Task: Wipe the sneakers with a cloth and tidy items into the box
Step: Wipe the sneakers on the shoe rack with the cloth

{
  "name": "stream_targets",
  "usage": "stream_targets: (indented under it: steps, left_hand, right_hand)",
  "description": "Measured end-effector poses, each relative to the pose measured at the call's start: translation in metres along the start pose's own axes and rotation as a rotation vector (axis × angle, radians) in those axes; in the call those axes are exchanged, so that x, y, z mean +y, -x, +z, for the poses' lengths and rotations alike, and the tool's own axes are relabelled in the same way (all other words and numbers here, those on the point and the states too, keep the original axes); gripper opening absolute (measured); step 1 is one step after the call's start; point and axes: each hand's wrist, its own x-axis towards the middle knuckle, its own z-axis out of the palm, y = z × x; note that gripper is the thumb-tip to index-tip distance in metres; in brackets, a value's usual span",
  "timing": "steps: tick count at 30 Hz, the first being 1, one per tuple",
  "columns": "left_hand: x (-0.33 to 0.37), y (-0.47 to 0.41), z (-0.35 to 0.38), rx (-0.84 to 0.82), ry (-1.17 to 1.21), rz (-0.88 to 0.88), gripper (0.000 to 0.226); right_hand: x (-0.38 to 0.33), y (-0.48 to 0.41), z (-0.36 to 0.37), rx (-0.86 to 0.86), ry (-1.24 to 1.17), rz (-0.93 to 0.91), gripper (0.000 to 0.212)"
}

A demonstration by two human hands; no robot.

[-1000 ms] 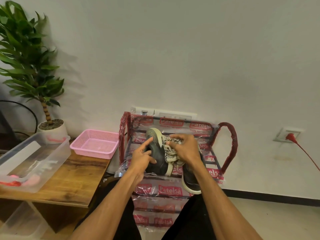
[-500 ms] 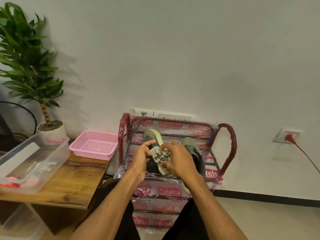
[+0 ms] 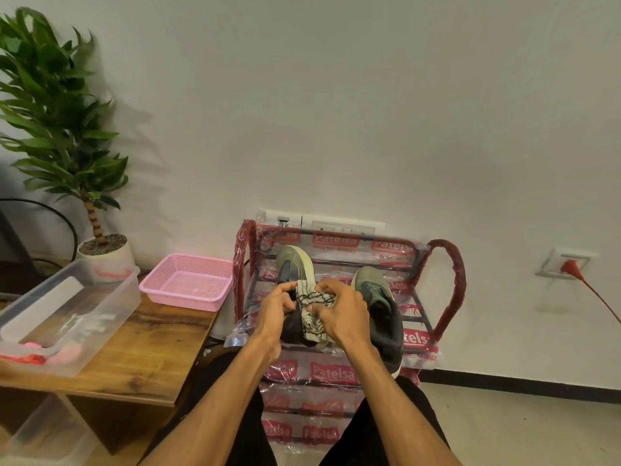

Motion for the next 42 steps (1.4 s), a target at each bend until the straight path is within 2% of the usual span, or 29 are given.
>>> stream_targets:
  steps: [4,12,18,21,23,25,27,30,32,35,38,42]
  left_hand:
    - [-0.007,-0.002,-0.006,0.02,-0.047,0.028,0.045]
    - [-0.006,0.0,-0.013,0.071,-0.307,0.13,0.044]
    - [-0.007,-0.002,-0.014,0.128,-0.568,0.201,0.042]
    - [0.0,0.001,-0.009,0.163,-0.901,0.231,0.047]
    - [0.006,0.001,-0.005,0.239,-1.185,0.328,0.046]
    - [0.01,-0.004,-0.002,0.283,-1.349,0.461,0.043]
    - [0.011,-0.013,-0.003,0.254,-1.465,0.554,0.042]
    - [0.006,-0.028,-0.003,0.08,-1.546,0.508,0.051]
    - [0.001,-0.032,-0.003,0.011,-1.619,0.495,0.057]
    - [-0.005,-0.038,-0.008,-0.006,-1.667,0.494,0.061]
    - [-0.007,-0.037,-0.008,-0.059,-1.624,0.477,0.068]
    - [-0.007,-0.037,-0.003,-0.094,-1.552,0.457,0.085]
  right_hand:
    - [-0.01,-0.004,0.004,0.013,0.137,-0.013,0.036]
    - [-0.021,-0.005,0.008,0.071,0.215,-0.025,0.028]
    - [-0.012,-0.014,0.001,-0.099,0.167,0.108,0.034]
    - [-0.004,-0.018,-0.002,-0.146,0.1,0.147,0.038]
    - [0.0,-0.02,-0.002,-0.15,0.082,0.154,0.041]
    - [0.005,-0.022,-0.002,-0.152,0.08,0.159,0.043]
    - [0.009,-0.025,-0.001,-0.161,0.068,0.163,0.043]
    - [0.014,-0.032,0.002,-0.162,0.052,0.158,0.042]
    - [0.015,-0.036,0.004,-0.11,0.075,0.151,0.041]
    - [0.012,-0.051,0.006,0.007,0.097,0.126,0.036]
    - [0.008,-0.07,0.01,0.014,0.11,0.004,0.034]
    - [0.002,-0.097,0.02,-0.031,0.296,-0.212,0.039]
